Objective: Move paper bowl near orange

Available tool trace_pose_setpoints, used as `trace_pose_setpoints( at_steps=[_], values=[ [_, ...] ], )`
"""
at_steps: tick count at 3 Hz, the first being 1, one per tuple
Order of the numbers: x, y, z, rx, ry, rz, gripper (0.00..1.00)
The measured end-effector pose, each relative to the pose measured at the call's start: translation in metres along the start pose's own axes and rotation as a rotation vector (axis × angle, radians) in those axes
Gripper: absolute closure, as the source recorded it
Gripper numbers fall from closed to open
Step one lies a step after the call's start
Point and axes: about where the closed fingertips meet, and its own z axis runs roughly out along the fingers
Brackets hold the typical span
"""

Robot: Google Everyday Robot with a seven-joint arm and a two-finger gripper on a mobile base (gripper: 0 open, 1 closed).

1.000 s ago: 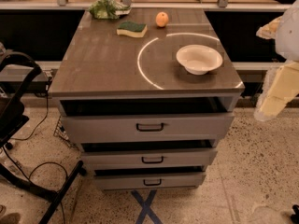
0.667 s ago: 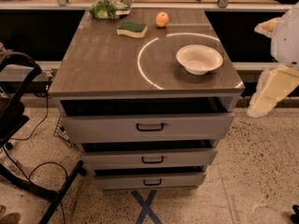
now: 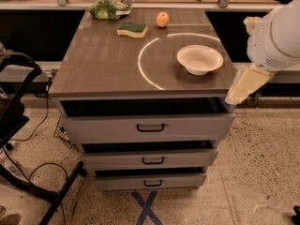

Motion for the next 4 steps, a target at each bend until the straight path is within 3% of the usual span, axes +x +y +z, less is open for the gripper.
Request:
trace_pose_setpoints(
  at_steps=[1, 2, 3, 4],
  values=[
    [-0.014, -0.007, 0.012, 0.078, 0.015, 0.014, 0.00],
    [-0.015, -0.015, 0.020, 0.164, 0.077, 0.068, 0.00],
    [-0.021, -0.014, 0.020, 0.162, 0.065, 0.061, 0.00],
    [-0.028, -0.009, 0.037, 0.206, 0.077, 0.038, 0.00]
  ],
)
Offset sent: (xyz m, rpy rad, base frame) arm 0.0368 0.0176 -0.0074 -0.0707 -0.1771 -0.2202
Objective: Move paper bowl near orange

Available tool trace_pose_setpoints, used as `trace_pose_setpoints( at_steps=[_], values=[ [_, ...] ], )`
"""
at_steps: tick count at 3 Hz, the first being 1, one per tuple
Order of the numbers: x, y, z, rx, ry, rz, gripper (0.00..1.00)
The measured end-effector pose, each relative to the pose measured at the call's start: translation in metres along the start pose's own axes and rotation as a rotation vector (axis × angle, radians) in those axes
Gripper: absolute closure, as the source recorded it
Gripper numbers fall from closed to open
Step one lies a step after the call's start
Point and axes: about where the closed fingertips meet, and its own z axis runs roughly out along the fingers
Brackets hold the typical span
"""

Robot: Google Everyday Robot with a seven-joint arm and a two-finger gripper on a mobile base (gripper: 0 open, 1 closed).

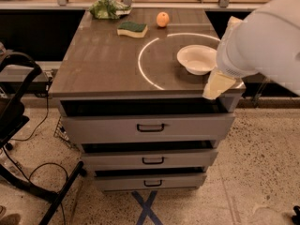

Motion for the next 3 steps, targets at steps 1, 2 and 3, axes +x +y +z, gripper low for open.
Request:
trace_pose_setpoints(
  at_steps=[1, 2, 3],
  values=[
    [0.023, 0.009, 0.039, 0.066, 0.026, -0.009, 0.00],
    [0.016, -0.010, 0.076, 0.195, -0.085, 0.002, 0.00],
    [0.010, -0.037, 0.083, 0.286, -0.158, -0.018, 0.00]
  ],
)
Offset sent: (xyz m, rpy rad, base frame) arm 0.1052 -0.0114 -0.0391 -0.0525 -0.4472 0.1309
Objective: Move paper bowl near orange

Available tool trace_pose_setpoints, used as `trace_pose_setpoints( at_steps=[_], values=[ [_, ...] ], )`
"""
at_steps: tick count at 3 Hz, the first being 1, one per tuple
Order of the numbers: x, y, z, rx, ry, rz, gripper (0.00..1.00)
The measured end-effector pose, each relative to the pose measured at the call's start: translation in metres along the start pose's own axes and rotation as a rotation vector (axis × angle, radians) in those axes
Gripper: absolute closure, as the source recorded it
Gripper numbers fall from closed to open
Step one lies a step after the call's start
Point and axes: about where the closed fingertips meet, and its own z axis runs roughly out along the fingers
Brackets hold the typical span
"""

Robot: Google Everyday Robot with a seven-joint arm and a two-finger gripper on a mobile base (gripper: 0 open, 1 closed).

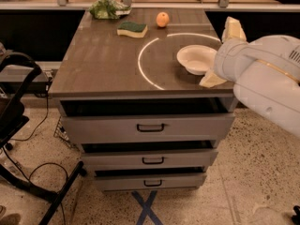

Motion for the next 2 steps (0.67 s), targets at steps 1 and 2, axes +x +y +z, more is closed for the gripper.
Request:
trace_pose_setpoints(
  at_steps=[1, 2],
  values=[
    [-0.0030, -0.0085, 0.0009, 0.036, -0.010, -0.063, 0.00],
    [-0.0044, -0.0081, 0.0044, 0.040, -0.008, -0.063, 0.00]
  ],
)
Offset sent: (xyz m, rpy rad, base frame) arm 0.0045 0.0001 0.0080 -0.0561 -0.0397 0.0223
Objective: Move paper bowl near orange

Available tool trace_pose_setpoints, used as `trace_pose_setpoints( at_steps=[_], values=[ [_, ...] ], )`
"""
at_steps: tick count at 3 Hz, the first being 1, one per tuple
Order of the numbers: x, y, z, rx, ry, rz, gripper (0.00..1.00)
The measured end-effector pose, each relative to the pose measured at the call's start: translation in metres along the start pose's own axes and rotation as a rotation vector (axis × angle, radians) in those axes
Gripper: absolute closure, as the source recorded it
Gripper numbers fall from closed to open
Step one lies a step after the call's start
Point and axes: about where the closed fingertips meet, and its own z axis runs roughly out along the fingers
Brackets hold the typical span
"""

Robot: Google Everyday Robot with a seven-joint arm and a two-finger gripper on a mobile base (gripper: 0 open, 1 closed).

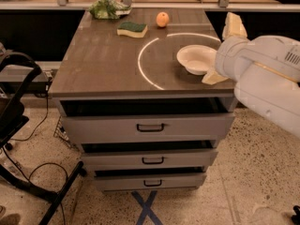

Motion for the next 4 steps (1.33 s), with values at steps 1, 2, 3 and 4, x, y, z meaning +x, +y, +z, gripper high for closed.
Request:
trace_pose_setpoints(
  at_steps=[1, 2, 3, 4],
  values=[
    [-0.002, 0.001, 0.014, 0.010, -0.006, -0.004, 0.00],
    [-0.007, 0.009, 0.033, -0.001, -0.020, -0.015, 0.18],
    [-0.012, 0.024, 0.048, -0.029, -0.027, -0.019, 0.41],
    [-0.014, 0.021, 0.047, -0.025, -0.029, -0.021, 0.72]
  ],
)
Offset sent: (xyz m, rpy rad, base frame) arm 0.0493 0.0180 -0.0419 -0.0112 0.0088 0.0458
